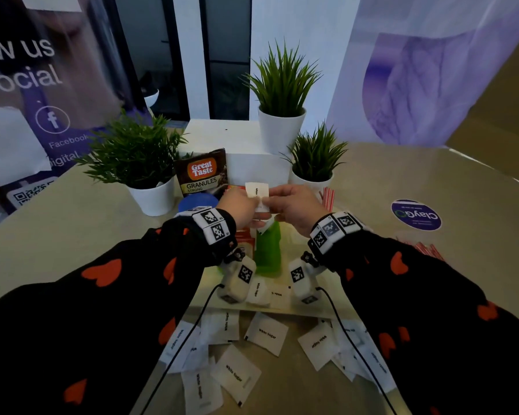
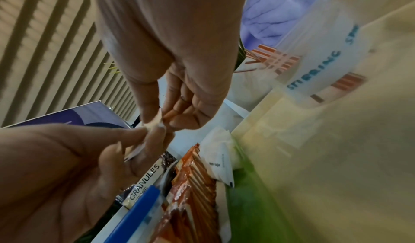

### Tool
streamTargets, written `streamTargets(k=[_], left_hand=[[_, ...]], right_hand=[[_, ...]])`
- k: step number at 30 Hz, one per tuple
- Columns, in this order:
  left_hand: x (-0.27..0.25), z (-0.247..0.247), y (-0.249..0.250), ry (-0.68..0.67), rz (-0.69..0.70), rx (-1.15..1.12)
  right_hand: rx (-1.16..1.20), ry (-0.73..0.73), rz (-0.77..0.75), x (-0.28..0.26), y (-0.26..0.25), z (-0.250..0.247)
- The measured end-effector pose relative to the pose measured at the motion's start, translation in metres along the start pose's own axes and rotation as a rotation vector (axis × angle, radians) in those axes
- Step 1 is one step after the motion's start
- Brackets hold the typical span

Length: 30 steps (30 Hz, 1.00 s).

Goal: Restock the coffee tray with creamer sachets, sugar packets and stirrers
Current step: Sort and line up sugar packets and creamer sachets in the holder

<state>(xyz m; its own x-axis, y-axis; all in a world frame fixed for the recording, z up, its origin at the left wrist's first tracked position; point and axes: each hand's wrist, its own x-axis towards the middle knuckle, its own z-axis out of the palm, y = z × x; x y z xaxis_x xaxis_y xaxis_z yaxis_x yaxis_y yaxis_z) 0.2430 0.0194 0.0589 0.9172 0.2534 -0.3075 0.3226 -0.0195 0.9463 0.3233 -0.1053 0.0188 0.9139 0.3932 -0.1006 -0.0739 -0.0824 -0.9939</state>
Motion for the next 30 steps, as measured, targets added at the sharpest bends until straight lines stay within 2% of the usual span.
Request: streamTargets(k=[2,6,8,10,12,14,15,19,24,30], left_hand=[[0.001,-0.004,-0.002,0.028,-0.002,0.126],[0.002,-0.021,-0.007,0.138,0.114,0.652],[-0.004,-0.028,-0.011,0.155,0.171,0.757],[-0.016,-0.032,-0.016,0.084,0.245,0.850],[-0.025,-0.034,-0.024,-0.094,0.309,0.975],[-0.033,-0.034,-0.032,-0.240,0.300,1.122],[-0.035,-0.034,-0.036,-0.268,0.292,1.203],[-0.040,-0.031,-0.046,-0.281,0.244,1.376],[-0.050,-0.024,-0.053,-0.240,0.166,1.506],[-0.061,-0.017,-0.058,-0.195,0.145,1.574]], right_hand=[[-0.069,0.009,0.003,0.001,0.005,0.003],[-0.260,0.122,-0.029,0.004,0.006,0.003],[-0.402,0.154,-0.051,0.008,0.006,-0.002],[-0.581,0.146,-0.071,0.010,0.005,-0.004],[-0.756,0.113,-0.078,0.011,0.004,-0.004],[-0.876,0.099,-0.073,0.012,0.004,0.000],[-0.907,0.103,-0.073,0.014,0.005,0.002],[-0.890,0.145,-0.091,0.012,0.010,0.009],[-0.705,0.201,-0.175,-0.004,0.007,0.009],[-0.706,-0.064,-0.222,-0.055,0.006,0.006]])
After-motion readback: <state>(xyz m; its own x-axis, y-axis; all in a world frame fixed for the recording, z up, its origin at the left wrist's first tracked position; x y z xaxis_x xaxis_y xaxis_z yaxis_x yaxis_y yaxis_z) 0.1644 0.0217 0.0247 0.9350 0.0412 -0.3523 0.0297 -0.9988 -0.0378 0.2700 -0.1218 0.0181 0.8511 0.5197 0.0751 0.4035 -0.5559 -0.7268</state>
